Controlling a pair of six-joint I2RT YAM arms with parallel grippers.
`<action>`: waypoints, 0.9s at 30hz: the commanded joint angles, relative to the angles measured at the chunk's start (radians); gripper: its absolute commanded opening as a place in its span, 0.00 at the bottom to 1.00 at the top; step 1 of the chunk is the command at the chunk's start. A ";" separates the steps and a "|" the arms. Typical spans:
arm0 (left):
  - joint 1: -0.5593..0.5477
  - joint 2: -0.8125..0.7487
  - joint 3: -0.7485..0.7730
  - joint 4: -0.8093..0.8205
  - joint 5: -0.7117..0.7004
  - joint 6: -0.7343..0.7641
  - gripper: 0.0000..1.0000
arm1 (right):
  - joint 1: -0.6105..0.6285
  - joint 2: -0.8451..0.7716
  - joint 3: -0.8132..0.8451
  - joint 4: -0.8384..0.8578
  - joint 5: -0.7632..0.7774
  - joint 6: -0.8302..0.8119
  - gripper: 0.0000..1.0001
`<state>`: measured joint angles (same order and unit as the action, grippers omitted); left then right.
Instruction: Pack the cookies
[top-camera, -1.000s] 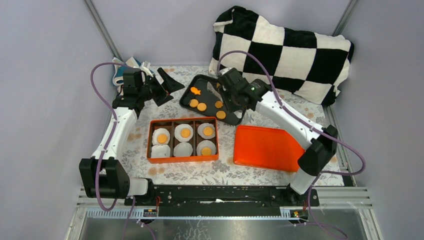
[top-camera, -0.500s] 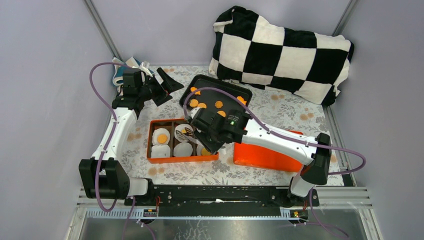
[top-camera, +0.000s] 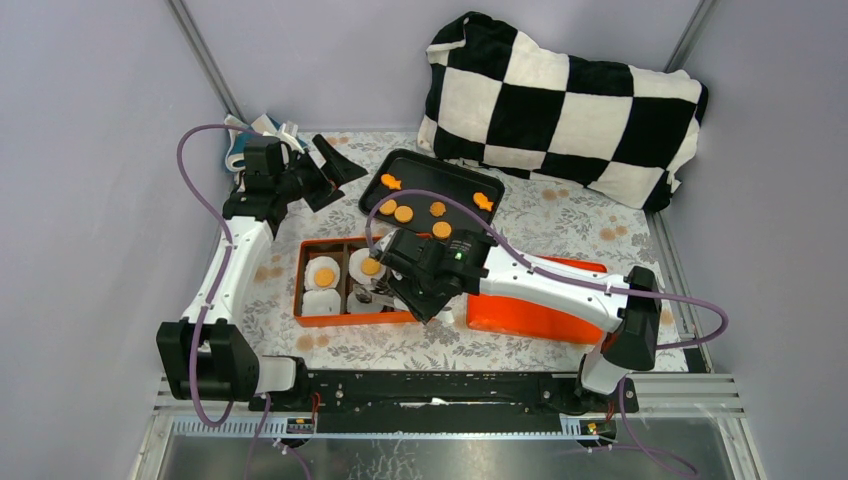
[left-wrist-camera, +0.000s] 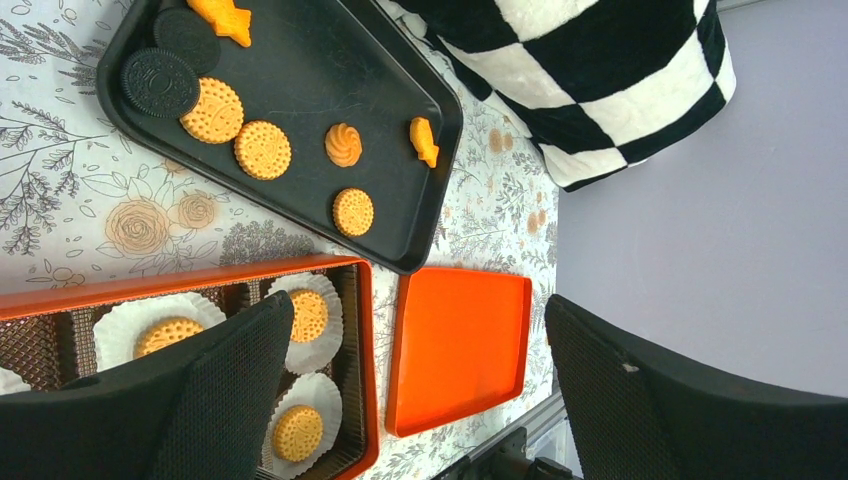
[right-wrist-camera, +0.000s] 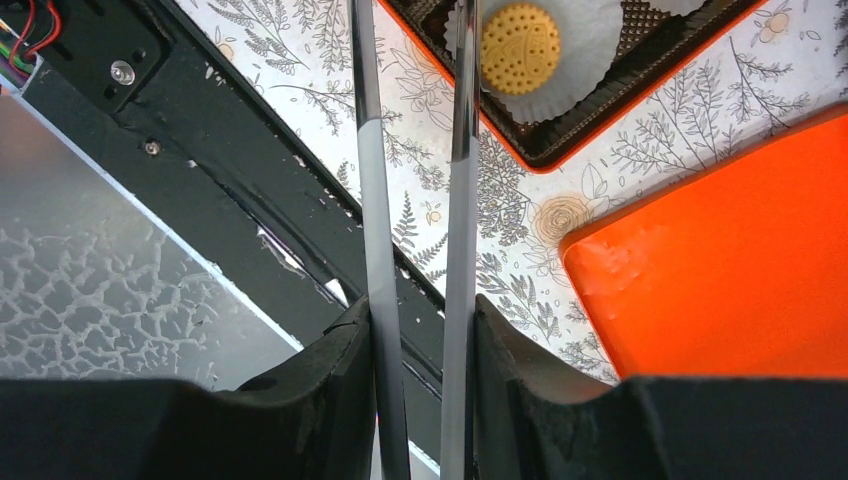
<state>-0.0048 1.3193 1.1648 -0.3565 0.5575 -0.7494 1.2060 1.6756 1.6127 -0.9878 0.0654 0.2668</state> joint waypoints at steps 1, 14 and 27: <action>0.004 -0.017 0.030 0.010 -0.004 0.018 0.99 | 0.013 0.009 0.035 0.033 -0.049 0.003 0.31; 0.003 -0.025 0.027 0.017 0.005 0.027 0.99 | 0.013 0.050 0.056 0.050 -0.060 -0.013 0.47; 0.003 -0.023 0.041 0.022 0.014 0.022 0.99 | 0.013 0.008 0.128 0.037 0.122 -0.020 0.41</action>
<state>-0.0048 1.3148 1.1664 -0.3569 0.5591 -0.7479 1.2114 1.7348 1.6527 -0.9539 0.0708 0.2626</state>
